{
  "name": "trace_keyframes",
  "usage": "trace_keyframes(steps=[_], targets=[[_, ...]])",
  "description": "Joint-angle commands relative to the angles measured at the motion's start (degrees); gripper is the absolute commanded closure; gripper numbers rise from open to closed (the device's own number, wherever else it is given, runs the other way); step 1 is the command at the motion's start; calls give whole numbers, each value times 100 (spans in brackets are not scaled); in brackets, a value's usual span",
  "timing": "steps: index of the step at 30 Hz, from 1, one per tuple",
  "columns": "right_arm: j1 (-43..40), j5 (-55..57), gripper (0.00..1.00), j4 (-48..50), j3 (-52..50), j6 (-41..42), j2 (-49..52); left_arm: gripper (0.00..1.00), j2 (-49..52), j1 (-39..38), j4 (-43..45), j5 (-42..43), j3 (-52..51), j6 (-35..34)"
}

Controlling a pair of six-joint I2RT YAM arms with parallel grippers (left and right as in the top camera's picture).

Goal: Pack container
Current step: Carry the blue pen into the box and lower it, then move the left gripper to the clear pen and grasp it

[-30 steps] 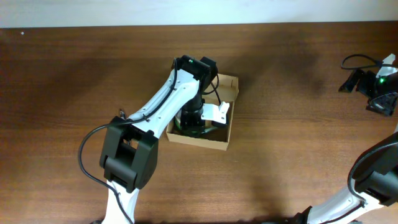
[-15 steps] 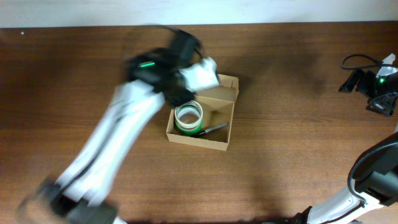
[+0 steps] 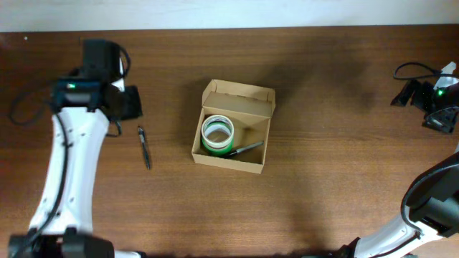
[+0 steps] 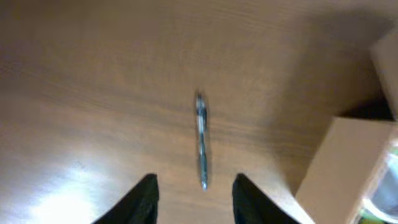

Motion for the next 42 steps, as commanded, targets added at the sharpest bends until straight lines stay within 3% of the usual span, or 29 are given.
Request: trace_keyframes(steps=[1, 12, 42], targets=[[26, 74, 1, 0, 4, 13, 7, 58, 192, 13, 221, -20, -645, -658], [26, 74, 1, 0, 4, 13, 7, 56, 1102, 13, 946, 326, -1644, -850], [26, 74, 1, 0, 4, 11, 7, 57, 1746, 461, 1517, 787, -1709, 59]])
